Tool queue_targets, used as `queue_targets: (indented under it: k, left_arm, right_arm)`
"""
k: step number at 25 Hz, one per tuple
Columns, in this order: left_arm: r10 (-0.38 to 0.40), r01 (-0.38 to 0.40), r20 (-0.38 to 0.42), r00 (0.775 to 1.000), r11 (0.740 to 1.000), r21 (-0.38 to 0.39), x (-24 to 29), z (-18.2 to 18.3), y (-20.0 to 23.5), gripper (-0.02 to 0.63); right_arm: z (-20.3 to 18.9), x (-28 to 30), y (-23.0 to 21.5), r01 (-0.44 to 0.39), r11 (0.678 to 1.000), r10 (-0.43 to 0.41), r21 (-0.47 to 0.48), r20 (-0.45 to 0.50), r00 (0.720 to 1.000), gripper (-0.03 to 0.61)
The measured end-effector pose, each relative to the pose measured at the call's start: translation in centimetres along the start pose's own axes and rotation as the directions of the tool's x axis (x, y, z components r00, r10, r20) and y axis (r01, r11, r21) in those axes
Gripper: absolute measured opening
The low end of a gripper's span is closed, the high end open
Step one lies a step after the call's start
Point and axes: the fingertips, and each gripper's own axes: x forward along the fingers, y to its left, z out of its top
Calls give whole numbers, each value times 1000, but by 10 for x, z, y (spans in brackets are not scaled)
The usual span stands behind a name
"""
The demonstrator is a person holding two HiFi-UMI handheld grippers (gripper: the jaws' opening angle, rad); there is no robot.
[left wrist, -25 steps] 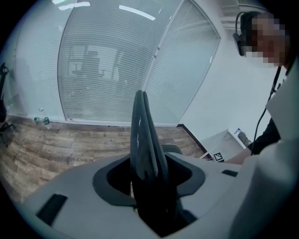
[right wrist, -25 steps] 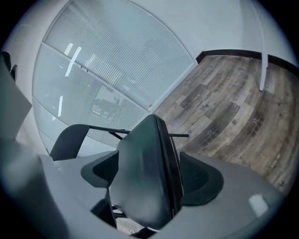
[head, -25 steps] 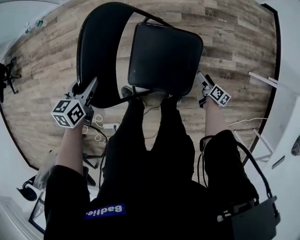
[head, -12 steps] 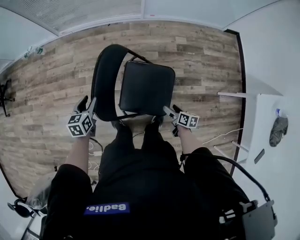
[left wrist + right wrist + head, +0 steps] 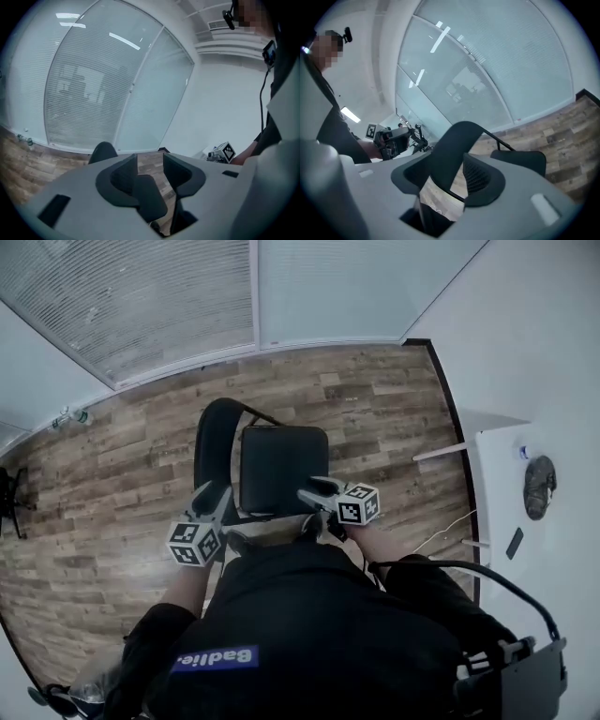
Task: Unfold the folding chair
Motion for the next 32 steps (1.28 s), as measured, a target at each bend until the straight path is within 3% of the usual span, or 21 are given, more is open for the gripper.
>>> queue_targets:
  k: [4,7,10,16,20,32]
  left_arm:
    - [-151,147,73,986,987,58,3,47,-53,168]
    - [-212,199,123,970,974,104,-7,78,-76,136]
    - [-217,192,178,960,970,146,-20,107,-87,76]
    - [-204,149,266,942,966,213,-29,154,-112,6]
    - [-215,153,273,937,961,231,-32,157,-129,6]
    - [-210,159,243,947,964,214,-32,138,-134,6]
  right_arm:
    - [46,7,65,-87,983,101,-161,76,992,126]
    - [71,14,102,-94,958,122,-271,88,989,64]
    - [106,10,126,-53,936,98,-349,114,989,5]
    - [178,-13,177,20,859,125,-511,248,961,2]
    - [189,-15,199,14,841,166,-541,283,945,2]
    - [170,-23,187,30,859,135,-511,283,950,0]
